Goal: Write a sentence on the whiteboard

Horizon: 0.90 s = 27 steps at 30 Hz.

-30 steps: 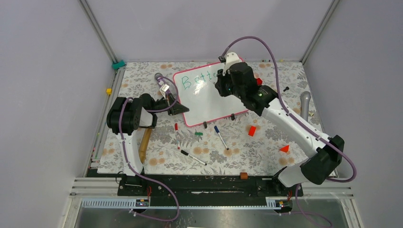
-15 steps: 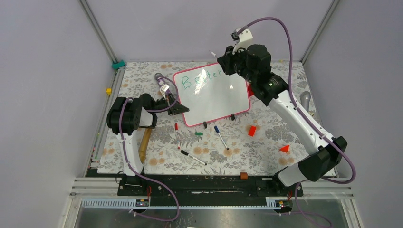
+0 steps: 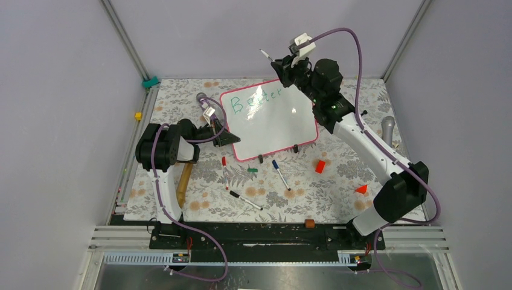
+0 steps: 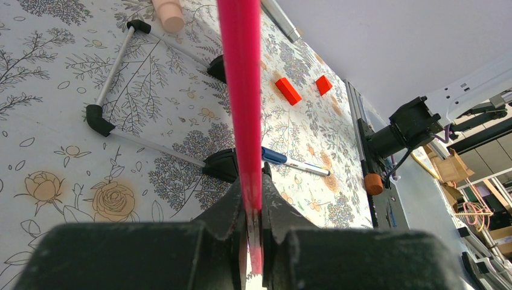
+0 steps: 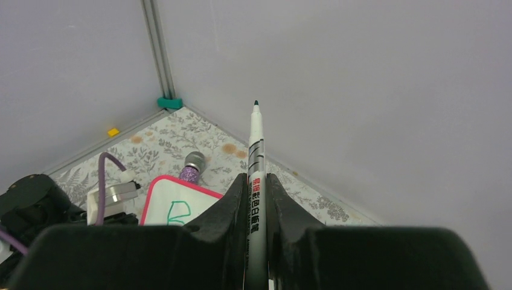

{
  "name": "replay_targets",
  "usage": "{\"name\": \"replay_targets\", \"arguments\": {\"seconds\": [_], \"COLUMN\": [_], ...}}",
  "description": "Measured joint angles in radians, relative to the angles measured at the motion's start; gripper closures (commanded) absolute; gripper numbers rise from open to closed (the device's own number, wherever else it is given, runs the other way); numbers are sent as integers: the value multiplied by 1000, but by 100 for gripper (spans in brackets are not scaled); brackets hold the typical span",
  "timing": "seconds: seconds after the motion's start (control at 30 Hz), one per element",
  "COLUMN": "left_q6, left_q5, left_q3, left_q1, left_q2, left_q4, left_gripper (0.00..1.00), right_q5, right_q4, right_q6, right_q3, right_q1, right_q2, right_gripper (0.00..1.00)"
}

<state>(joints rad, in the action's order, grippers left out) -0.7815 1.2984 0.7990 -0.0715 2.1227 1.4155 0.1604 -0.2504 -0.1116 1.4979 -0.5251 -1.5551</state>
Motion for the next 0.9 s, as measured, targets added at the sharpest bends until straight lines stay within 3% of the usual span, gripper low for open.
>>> {"name": "replay_targets", "arguments": {"seconds": [0.53, 0.9], "left_q6": [2, 5], "left_q5": [0, -1], "left_q3": [0, -3], "left_q1": [0, 1], "left_q2": [0, 0], "left_q4": [0, 1], "left_gripper": [100, 100], "right_q5": [-7, 114], "right_q4": [-224, -197], "right_q6": [323, 428], "right_q3": [-293, 2], "right_q1": [167, 251], "right_q2": [29, -40], "right_gripper": [100, 100]}}
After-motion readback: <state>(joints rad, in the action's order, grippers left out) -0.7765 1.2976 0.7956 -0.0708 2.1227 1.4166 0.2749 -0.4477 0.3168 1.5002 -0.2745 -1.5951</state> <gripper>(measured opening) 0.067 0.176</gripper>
